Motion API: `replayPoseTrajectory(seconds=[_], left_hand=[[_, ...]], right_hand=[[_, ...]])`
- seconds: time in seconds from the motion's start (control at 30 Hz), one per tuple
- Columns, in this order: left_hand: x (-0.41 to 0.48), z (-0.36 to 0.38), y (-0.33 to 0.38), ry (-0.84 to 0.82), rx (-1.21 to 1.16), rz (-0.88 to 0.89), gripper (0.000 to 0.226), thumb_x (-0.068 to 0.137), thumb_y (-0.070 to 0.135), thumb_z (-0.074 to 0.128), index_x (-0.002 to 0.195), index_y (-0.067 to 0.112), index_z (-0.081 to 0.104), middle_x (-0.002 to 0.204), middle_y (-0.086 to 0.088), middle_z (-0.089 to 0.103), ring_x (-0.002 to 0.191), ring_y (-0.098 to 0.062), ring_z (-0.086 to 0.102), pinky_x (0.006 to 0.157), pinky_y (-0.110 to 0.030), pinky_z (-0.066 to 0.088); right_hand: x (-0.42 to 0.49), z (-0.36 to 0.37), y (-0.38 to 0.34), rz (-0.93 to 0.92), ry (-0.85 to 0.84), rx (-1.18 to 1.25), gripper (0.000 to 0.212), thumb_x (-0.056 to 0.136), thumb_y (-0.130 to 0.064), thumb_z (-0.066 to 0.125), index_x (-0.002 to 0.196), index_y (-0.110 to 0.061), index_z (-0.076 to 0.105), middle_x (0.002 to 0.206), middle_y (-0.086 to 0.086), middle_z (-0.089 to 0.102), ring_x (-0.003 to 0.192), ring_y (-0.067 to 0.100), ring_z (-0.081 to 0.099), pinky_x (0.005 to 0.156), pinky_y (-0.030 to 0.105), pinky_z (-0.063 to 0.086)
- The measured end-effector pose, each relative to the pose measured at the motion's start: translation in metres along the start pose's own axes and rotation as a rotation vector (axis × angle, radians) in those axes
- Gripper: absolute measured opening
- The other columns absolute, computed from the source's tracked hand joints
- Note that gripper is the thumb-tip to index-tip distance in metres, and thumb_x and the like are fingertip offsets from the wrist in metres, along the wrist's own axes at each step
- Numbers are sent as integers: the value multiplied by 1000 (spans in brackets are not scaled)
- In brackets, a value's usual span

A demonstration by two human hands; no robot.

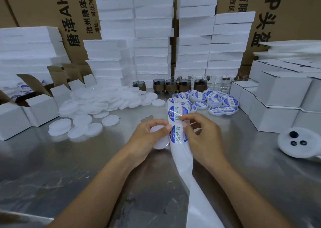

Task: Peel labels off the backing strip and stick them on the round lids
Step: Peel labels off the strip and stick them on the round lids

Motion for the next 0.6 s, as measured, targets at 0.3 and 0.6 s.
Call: replayPoseTrajectory(seconds=[0.3, 0.6], left_hand=[[-2, 0, 9, 57, 81, 100, 15, 69, 35, 72, 78, 24, 75, 95, -5, 70, 86, -16, 65, 74, -22, 46], [-4, 6, 12, 2, 62, 94, 19, 68, 35, 71, 79, 20, 75, 100, -12, 70, 96, -27, 62, 102, -47, 41]], right_hand=[[-6, -6, -24, -240, 50, -315, 25, 80, -20, 71, 104, -16, 69, 107, -1, 51, 100, 16, 49, 82, 26, 39], [-5, 1, -20, -242, -43, -358, 21, 81, -18, 70, 102, -16, 70, 102, -1, 66, 102, 21, 51, 88, 29, 36]])
Point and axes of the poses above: each hand's wrist, its own x-axis towards the middle knuckle, its own z-axis out of the palm, y = z × x, the point moved 8 cm from there along x, towards the middle knuckle
